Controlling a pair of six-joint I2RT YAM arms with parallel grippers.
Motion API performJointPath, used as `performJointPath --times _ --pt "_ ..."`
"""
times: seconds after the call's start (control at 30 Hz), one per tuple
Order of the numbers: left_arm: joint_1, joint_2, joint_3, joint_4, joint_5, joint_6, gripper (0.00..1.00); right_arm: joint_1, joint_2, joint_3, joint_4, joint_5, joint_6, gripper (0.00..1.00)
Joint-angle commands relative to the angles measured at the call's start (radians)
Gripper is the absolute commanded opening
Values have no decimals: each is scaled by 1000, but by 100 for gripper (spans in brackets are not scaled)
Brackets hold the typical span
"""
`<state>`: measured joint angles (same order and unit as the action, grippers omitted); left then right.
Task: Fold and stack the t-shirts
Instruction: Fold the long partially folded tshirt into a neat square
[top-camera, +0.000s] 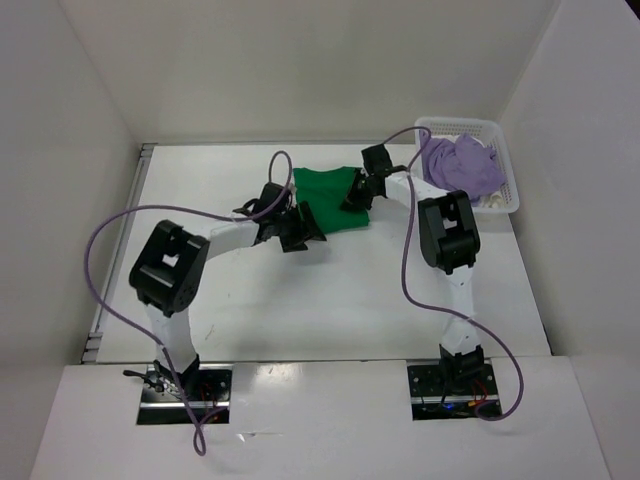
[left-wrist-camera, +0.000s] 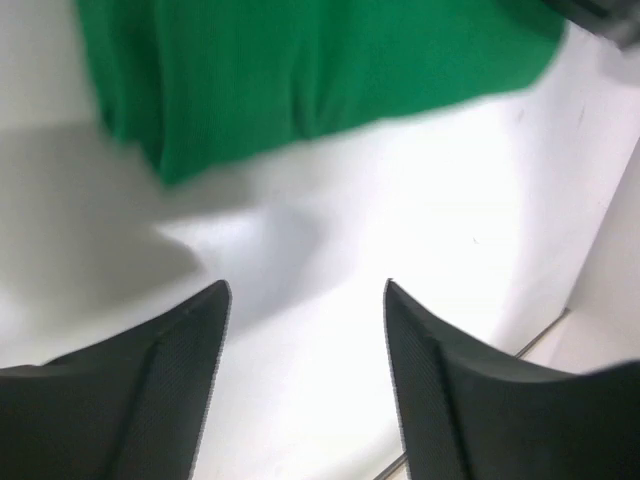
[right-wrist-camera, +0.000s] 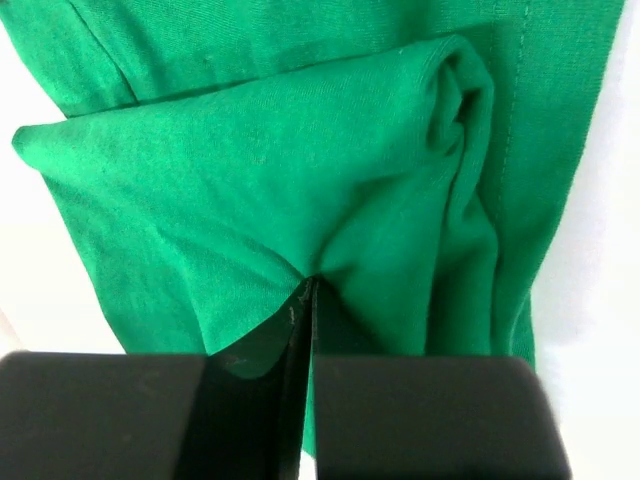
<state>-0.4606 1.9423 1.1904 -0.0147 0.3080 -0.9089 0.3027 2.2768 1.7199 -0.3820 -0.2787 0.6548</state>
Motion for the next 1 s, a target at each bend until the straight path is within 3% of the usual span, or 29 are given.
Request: performJointPath --times 0.0,0.03,0.13,0.27,0.37,0.43,0.5,0.57,0.63,0.77,0.97 --pt "20 -221 -26 -14 -96 59 75 13 -97 1 -27 44 -40 10" --pt "36 -221 -26 -14 -96 59 77 13 -111 10 -28 44 -40 11" --pt "106 -189 -26 -5 -75 59 81 13 -177 29 -52 53 -49 34" --pt "155 -79 47 7 -43 83 82 13 -282 -5 -52 71 -58 42" --pt "164 -23 118 18 -64 105 82 4 -364 -43 -32 94 -81 42" --pt "165 -11 153 28 -113 120 82 -25 -364 -28 -32 137 -101 33" --pt "165 26 221 30 -168 155 81 -60 -315 18 -73 110 -110 18" --pt "165 88 331 -5 -196 186 81 -60 -252 78 -93 121 -121 14" --pt "165 131 395 -33 -196 197 81 -70 -211 113 -104 121 -130 14" --pt "165 196 472 -24 -220 171 81 -70 -105 226 -139 121 -139 37" --pt "165 310 620 -77 -228 192 77 -79 56 375 -195 121 -139 41"
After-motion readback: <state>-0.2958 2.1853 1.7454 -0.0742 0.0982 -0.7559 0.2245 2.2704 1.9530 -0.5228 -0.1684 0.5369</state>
